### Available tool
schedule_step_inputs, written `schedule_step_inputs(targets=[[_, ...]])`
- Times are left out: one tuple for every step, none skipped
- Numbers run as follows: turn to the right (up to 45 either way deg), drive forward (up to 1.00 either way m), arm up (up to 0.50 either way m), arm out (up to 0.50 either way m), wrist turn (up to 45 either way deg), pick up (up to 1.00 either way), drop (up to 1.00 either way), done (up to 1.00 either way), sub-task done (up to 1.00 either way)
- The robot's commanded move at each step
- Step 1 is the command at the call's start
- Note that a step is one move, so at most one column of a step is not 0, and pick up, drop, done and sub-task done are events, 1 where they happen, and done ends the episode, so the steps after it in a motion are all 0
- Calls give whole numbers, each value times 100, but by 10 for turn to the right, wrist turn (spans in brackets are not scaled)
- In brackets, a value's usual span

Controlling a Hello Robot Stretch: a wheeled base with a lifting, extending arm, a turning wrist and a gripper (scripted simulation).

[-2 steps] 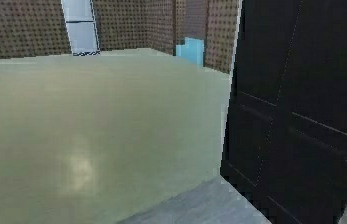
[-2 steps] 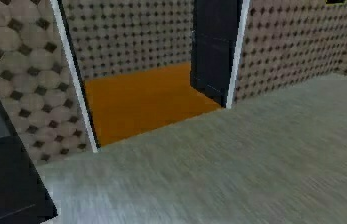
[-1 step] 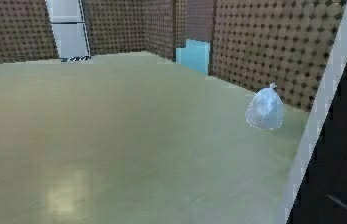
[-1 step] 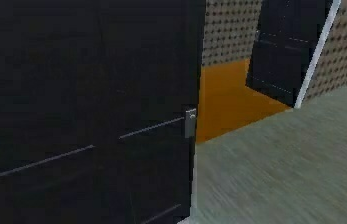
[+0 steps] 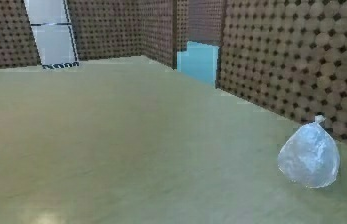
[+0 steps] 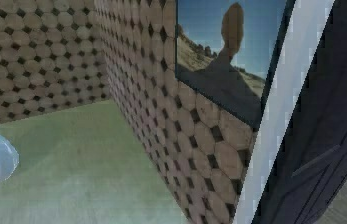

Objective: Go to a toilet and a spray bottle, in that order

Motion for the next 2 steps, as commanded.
schedule_step_inputs(targets=[[-60, 0, 0, 0, 0, 0, 0, 0, 0], [0, 10, 0, 0, 0, 0, 0, 0, 0]])
